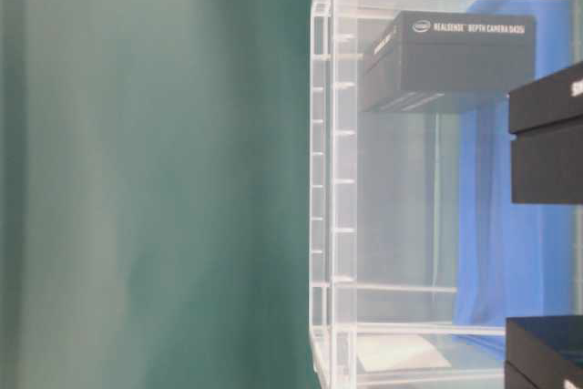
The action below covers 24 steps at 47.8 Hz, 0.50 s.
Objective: Take out the box from the case.
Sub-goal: 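Move the right gripper over the right black box in the case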
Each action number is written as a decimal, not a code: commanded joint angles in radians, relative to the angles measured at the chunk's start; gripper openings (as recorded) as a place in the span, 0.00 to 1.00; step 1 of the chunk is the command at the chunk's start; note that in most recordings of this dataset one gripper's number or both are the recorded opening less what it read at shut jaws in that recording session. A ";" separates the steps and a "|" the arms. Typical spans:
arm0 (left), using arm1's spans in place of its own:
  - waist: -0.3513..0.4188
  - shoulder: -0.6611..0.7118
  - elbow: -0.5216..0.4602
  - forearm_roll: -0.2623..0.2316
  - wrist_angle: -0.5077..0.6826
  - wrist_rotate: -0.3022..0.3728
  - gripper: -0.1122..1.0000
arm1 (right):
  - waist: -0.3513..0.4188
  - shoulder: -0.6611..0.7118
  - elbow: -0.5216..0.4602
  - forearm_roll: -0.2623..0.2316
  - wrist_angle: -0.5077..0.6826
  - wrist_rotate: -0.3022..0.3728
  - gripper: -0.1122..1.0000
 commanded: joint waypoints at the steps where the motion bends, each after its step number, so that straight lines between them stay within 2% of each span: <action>1: 0.003 -0.008 -0.011 0.000 -0.009 -0.002 0.95 | 0.000 0.008 -0.026 0.002 -0.003 0.002 0.94; 10: 0.002 -0.002 -0.011 0.000 -0.020 -0.003 0.95 | 0.009 0.055 -0.063 0.003 -0.023 0.035 0.94; 24: 0.003 0.005 -0.006 0.000 -0.048 -0.014 0.95 | 0.066 0.187 -0.155 0.002 -0.063 0.095 0.94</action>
